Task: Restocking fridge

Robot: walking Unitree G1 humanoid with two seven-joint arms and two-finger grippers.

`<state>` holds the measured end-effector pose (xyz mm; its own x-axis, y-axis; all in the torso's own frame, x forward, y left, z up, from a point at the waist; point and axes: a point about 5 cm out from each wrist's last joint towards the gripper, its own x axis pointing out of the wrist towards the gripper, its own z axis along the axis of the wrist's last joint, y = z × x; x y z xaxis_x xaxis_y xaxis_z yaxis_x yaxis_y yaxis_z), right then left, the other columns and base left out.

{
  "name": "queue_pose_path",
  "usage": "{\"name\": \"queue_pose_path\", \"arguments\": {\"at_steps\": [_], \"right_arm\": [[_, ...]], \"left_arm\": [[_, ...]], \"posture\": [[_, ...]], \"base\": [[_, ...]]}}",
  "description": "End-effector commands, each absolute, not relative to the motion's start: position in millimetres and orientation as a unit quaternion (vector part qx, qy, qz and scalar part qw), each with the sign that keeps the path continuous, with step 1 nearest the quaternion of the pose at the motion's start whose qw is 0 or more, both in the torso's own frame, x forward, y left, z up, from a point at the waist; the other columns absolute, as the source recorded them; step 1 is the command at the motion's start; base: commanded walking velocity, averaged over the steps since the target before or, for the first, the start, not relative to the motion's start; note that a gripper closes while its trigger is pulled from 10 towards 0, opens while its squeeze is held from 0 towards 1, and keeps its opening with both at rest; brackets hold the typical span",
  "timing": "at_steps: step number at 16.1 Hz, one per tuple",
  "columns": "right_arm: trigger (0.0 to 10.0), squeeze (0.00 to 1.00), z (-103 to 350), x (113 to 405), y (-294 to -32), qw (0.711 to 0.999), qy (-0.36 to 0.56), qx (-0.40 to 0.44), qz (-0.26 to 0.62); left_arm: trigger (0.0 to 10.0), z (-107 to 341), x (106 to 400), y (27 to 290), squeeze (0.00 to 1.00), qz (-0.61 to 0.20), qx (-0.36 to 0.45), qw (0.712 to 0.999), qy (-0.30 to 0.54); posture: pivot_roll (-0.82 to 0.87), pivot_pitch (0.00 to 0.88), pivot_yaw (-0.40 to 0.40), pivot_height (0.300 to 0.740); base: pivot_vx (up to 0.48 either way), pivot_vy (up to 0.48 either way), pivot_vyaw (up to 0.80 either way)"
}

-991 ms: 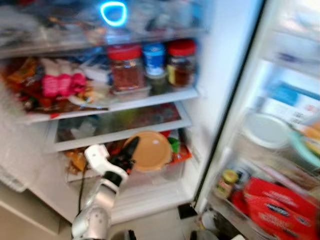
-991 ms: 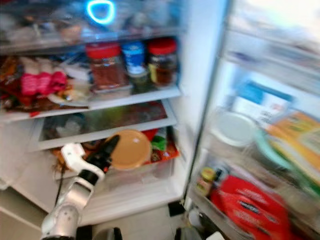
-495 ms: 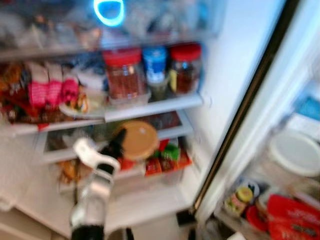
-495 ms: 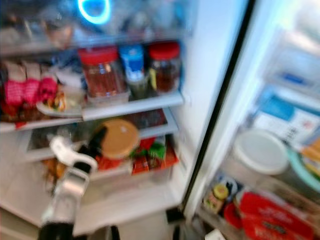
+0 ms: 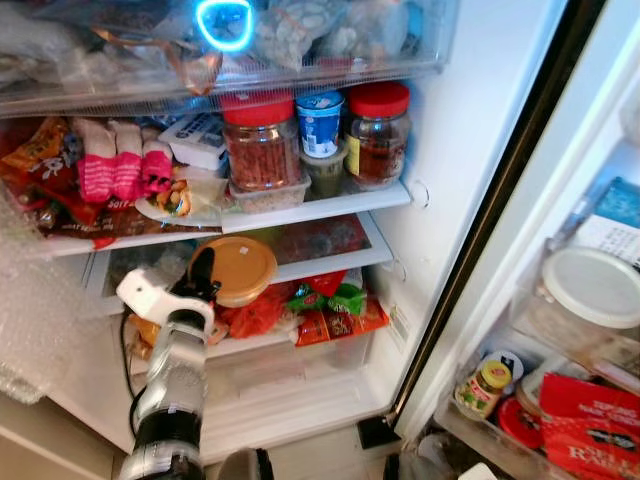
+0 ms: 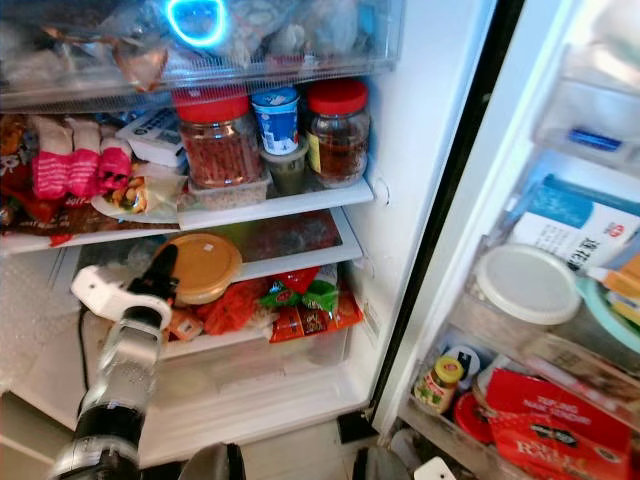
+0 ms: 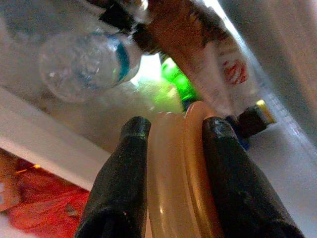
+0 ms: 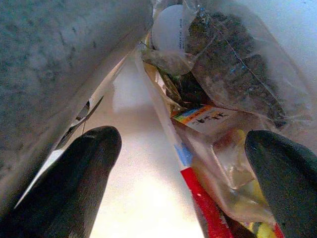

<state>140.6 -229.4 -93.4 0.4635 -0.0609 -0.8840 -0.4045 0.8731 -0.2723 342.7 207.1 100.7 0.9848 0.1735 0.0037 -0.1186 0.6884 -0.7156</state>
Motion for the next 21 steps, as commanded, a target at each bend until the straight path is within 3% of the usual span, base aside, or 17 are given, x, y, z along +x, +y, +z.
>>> {"name": "queue_pose_path", "arguments": {"at_steps": [1, 9, 16, 19, 20, 21], "right_arm": [[10.0, 0.00, -94.8, 140.3, -221.8, 0.827, 0.503, -0.221, 0.118], [10.0, 0.00, -96.6, 131.2, -226.6, 0.822, 0.509, -0.226, 0.122], [10.0, 0.00, -98.8, 117.3, -232.3, 0.816, 0.514, -0.230, 0.128], [10.0, 0.00, -98.9, 115.6, -232.9, 0.817, 0.514, -0.229, 0.130], [10.0, 0.00, -98.9, 115.4, -233.0, 0.817, 0.513, -0.229, 0.130], [10.0, 0.00, -98.9, 115.3, -233.2, 0.817, 0.513, -0.230, 0.130]], "left_arm": [[10.0, 107.1, 349.9, 215.7, 0.00, 0.103, -0.370, 0.922, -0.044], [10.0, 110.8, 362.2, 228.7, 0.00, 0.162, -0.368, 0.915, -0.045], [10.0, 104.4, 364.0, 230.9, 0.00, 0.202, -0.465, 0.861, -0.038], [10.0, 106.3, 363.8, 236.1, 0.00, 0.212, -0.471, 0.855, -0.045], [10.0, 108.2, 364.0, 238.6, 0.45, 0.216, -0.471, 0.854, -0.050], [10.0, 109.9, 364.2, 240.8, 1.00, 0.219, -0.472, 0.852, -0.055]], "posture": [[-0.08, 0.046, -0.012, 0.619], [-0.16, 0.080, -0.036, 0.619], [-0.22, 0.122, -0.056, 0.619], [-0.22, 0.127, -0.060, 0.619], [-0.22, 0.127, -0.060, 0.619], [-0.22, 0.128, -0.063, 0.619]], "base": [[0.000, 0.000, 0.00], [0.000, 0.000, 0.00], [0.000, 0.000, 0.00], [0.000, 0.000, 0.00], [0.000, 0.000, 0.00], [0.000, 0.000, 0.00]]}}
